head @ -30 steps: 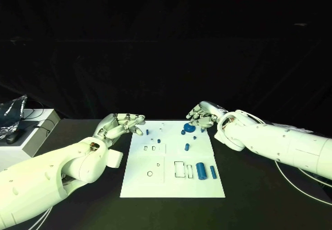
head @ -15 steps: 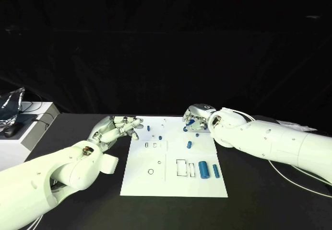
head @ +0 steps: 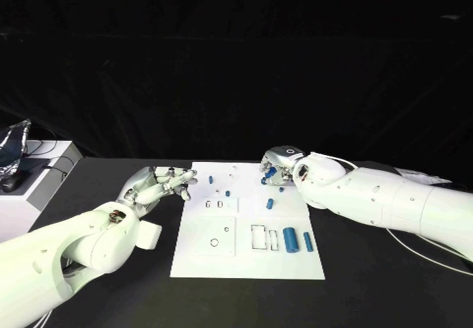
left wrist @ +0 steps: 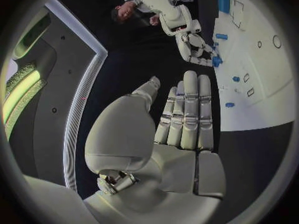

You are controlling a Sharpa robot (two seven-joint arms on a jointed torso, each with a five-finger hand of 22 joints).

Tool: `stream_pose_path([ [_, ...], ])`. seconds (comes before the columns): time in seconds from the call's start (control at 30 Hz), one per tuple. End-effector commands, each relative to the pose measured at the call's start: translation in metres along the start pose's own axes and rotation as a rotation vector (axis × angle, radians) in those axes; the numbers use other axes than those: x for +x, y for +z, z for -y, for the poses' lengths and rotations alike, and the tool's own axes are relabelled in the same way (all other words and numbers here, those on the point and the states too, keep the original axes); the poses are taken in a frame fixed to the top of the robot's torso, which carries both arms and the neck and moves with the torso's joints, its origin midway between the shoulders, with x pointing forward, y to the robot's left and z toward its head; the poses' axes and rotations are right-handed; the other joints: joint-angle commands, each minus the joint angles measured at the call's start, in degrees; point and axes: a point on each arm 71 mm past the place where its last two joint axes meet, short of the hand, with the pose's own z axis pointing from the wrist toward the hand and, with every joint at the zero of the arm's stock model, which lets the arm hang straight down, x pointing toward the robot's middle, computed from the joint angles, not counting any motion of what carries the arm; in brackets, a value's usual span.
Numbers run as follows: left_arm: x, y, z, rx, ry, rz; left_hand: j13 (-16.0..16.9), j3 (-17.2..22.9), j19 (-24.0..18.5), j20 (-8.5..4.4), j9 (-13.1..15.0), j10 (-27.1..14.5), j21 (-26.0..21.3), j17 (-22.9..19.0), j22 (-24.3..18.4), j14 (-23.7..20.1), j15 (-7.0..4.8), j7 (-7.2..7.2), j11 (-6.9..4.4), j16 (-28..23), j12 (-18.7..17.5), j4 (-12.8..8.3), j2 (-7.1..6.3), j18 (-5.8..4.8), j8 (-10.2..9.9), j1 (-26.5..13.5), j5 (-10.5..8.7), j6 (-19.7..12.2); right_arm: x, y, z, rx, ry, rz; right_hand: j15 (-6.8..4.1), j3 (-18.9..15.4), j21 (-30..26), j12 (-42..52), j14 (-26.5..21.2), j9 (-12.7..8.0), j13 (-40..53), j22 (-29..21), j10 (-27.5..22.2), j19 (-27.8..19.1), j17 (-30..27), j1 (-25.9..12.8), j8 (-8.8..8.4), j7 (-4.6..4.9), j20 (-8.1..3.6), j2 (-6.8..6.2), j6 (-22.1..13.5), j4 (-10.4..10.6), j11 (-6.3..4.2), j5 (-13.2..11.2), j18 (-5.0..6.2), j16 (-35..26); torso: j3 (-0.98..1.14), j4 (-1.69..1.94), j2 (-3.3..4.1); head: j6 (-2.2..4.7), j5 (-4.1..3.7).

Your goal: Assemble the parts on the task board

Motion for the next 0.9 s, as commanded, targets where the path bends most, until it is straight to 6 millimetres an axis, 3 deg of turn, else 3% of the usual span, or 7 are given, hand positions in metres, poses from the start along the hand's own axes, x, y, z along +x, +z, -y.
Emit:
stream_pose_path([
  [0.03,0.0004,0.0001,0.0006,0.001,0.005,-0.004,0.1,-0.3,0.0,0.23,0.1,-0.4,0.2,-0.1,-0.1,0.0,0.2,-0.06,0.1,0.3,0.2,0.0,0.12,0.1,0.1,-0.7,-0.26,-0.4,0.0006,0.0008,-0.0005,0.012,-0.051,-0.014,0.03,-0.2,-0.6,0.1,-0.3,0.1,-0.1,0.6,-0.4,0.3,-0.2,0.4,0.01,0.11,0.05,-0.34,0.1,0.3,0.0,-0.2,1.88,0.3,-0.09,0.34,0.27,0.09,-0.26],
  [0.37,-0.0007,0.0001,0.0004,-0.003,0.004,-0.004,0.1,-0.4,0.0,0.28,0.0,-0.6,0.3,-0.3,-0.2,-0.1,0.25,0.02,0.18,0.5,0.2,-0.1,0.29,0.15,0.0,-0.6,-0.28,-0.7,0.003,0.0038,0.0,0.021,-0.059,-0.033,-0.23,2.0,-2.9,0.0,-0.4,0.1,-0.1,4.0,1.5,1.1,-0.7,0.0,0.02,0.04,-0.14,0.4,0.9,0.4,-0.4,0.3,1.78,0.7,-0.35,0.87,0.51,0.11,-0.68],
  [0.6,-0.0021,-0.0003,-0.0001,-0.008,0.004,-0.002,0.1,-0.5,0.0,0.32,0.1,-0.8,0.4,-0.4,-0.3,-0.1,0.28,0.08,0.23,0.5,0.2,-0.1,0.33,0.18,0.1,-0.6,-0.29,-0.9,0.0041,0.0049,0.0019,0.03,-0.064,-0.043,-0.41,6.1,-3.8,0.0,-0.4,0.1,-0.1,5.6,2.4,1.4,-0.7,-0.9,0.02,-0.03,-0.4,-0.1,1.8,0.6,-0.62,-0.3,1.57,0.8,-0.48,1.02,0.61,-0.09,-0.74],
  [0.9,-0.0034,-0.0003,-0.0007,-0.013,0.005,-0.001,0.1,-0.5,-0.1,0.34,0.1,-0.9,0.4,-0.5,-0.3,-0.2,0.29,0.09,0.26,0.6,0.2,-0.1,0.43,0.2,0.1,-0.6,-0.31,-0.9,0.0052,0.0046,0.0017,0.027,-0.07,-0.052,-0.68,7.1,-4.7,0.0,-0.3,0.2,-0.1,7.4,3.7,1.8,-0.7,-1.0,0.07,-0.28,-0.61,-0.07,2.8,1.0,-1.02,-0.3,1.39,0.8,-0.63,1.2,0.78,-0.33,-0.84],
])
